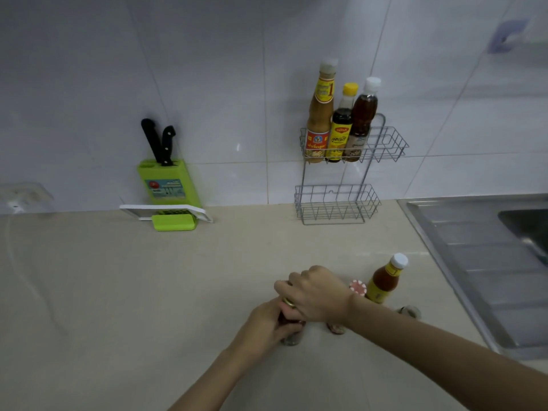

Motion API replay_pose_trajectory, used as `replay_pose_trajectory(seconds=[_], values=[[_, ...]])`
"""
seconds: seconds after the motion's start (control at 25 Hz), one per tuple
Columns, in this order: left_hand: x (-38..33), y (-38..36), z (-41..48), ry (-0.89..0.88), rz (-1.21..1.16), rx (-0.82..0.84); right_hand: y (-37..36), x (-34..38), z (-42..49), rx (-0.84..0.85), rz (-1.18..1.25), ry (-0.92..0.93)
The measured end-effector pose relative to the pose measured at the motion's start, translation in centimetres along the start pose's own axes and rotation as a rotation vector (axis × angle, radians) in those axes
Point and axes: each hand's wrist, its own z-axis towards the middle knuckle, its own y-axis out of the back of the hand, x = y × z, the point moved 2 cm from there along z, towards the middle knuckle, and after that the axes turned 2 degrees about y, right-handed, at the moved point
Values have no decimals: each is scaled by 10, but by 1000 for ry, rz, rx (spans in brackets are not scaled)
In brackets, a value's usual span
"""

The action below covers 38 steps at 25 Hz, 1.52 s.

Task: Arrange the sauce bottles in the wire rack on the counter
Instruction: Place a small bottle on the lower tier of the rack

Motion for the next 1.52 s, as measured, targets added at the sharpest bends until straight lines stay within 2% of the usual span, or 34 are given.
replay_pose_trajectory(seconds=[0.24,0.36,0.6,0.76,0.84,0.92,1.08,1.32,1.52], values=[[0,-13,0,31,18,-154,14,5,6,91,-39,-295],[0,-16,0,23,9,-155,8,7,0,166,139,-323],[6,-15,0,82,-87,-120,10,0,-9,191,387,-362],[9,-13,-3,59,-155,-41,21,-21,-20,335,634,-246],[17,-17,-3,62,-174,-37,27,-27,-20,352,592,-208],[24,-21,-1,79,-191,-56,31,-23,-16,318,443,-207],[19,-25,5,80,-161,-133,29,-11,-8,288,268,-281],[16,-26,16,143,-100,-235,22,-36,-3,284,351,-508],[0,-14,45,86,16,-347,23,-59,9,165,342,-596]])
